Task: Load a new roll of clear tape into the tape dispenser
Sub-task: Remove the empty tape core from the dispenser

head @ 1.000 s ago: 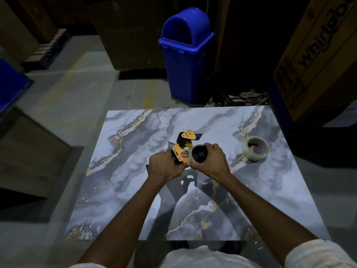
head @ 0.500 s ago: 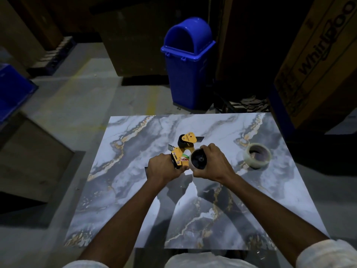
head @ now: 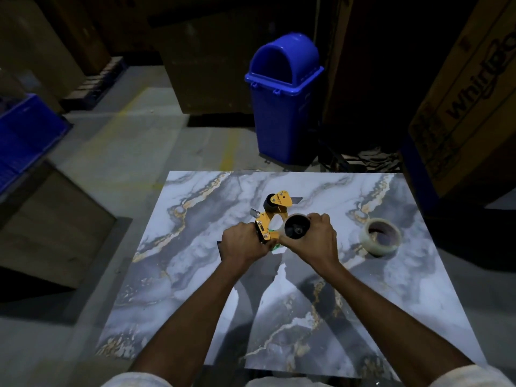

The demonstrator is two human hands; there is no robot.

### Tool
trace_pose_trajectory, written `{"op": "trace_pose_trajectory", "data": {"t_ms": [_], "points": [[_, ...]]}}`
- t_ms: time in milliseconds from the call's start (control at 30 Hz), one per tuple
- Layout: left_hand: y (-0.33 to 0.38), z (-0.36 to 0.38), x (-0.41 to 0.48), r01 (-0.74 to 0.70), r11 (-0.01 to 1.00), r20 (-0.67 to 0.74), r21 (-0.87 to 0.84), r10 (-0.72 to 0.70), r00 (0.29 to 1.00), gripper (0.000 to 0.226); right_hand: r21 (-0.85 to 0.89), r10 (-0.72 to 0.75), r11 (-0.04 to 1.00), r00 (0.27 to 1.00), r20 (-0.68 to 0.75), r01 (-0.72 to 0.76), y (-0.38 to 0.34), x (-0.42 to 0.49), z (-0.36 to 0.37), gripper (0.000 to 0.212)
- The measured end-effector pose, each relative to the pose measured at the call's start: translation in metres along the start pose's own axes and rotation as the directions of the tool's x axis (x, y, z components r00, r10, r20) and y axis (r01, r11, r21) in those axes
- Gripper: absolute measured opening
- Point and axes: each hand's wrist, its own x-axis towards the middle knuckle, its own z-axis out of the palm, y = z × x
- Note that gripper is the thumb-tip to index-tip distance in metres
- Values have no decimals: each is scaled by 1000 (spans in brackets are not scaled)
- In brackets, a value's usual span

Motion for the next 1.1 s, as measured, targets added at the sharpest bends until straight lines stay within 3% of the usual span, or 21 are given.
{"op": "trace_pose_trajectory", "data": {"t_ms": [100, 233, 400, 500, 600, 800, 900, 967, 1100], "points": [[-2, 0, 3, -4, 1000, 8, -9, 4, 1000, 65, 11, -173, 985, 985, 20, 173, 6, 2, -7, 81], [0, -5, 10, 12, 1000, 28, -27, -12, 1000, 61, -53, -462, 879, 875, 146, 473, 16, 11, -24, 78], [1, -10, 20, 18, 1000, 37, 16, -19, 999, 51, -64, -554, 822, 820, 142, 566, 14, 16, -37, 82], [-11, -11, 25, 66, 997, 70, 44, -69, 995, 39, 19, -501, 864, 864, -55, 503, -3, 7, -41, 74], [-39, -4, 25, 124, 990, 30, 63, -126, 992, 57, 41, -455, 883, 875, -164, 467, -18, 3, -41, 70], [-40, -7, 24, 120, 992, -1, 39, -120, 993, 63, 149, -318, 933, 944, -92, 328, -16, -1, -30, 70], [-32, -4, 19, 141, 990, 16, 11, -141, 990, 65, 259, -65, 964, 998, -7, 64, -5, -2, -26, 69], [-28, 3, 14, 170, 985, 48, -32, -169, 985, 68, 348, 149, 921, 985, 93, -172, 14, -5, -23, 76], [-24, 20, 0, 270, 953, 102, -136, -258, 961, 71, 260, 288, 920, 956, 61, -294, 68, -26, -17, 91]]}}
